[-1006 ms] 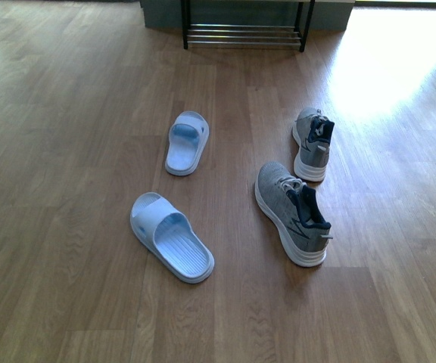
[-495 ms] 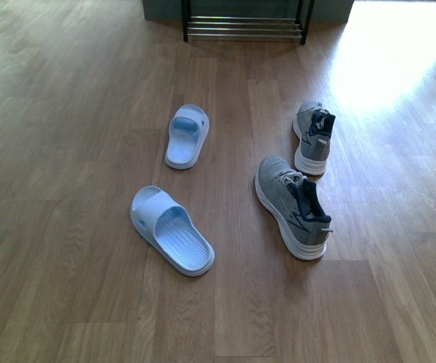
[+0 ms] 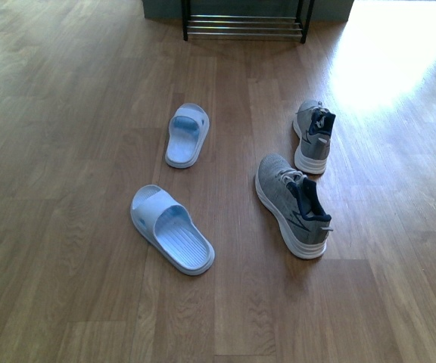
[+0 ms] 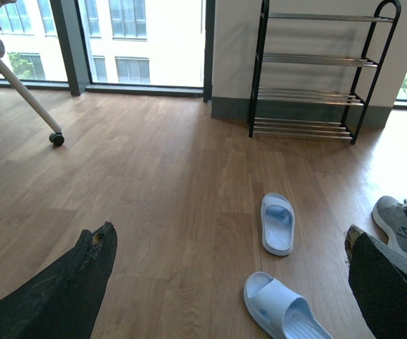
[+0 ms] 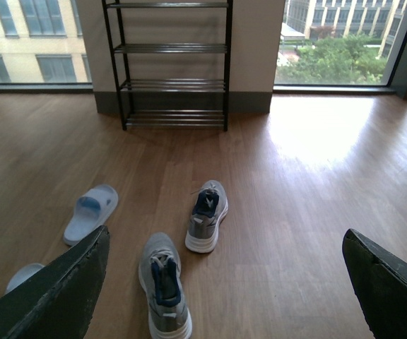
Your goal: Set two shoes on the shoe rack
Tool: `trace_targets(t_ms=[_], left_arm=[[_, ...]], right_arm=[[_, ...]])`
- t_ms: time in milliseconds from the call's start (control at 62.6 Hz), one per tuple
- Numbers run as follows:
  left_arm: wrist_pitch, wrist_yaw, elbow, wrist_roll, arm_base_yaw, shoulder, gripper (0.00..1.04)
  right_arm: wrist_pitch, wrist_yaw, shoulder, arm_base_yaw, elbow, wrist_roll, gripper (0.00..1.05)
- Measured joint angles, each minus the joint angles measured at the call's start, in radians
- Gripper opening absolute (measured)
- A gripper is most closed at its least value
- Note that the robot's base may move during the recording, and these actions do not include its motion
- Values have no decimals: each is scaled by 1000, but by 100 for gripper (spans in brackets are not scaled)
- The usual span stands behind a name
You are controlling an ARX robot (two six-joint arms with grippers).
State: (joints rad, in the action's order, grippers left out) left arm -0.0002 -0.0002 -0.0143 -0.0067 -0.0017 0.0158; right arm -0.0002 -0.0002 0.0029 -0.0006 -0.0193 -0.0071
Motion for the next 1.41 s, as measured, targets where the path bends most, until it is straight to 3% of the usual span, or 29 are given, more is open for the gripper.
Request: trace_targets(t_ms=[1406], left_arm=[[0,-1,0,0,0,0,95]], right_arm=[[0,0,0,0,0,0,96]])
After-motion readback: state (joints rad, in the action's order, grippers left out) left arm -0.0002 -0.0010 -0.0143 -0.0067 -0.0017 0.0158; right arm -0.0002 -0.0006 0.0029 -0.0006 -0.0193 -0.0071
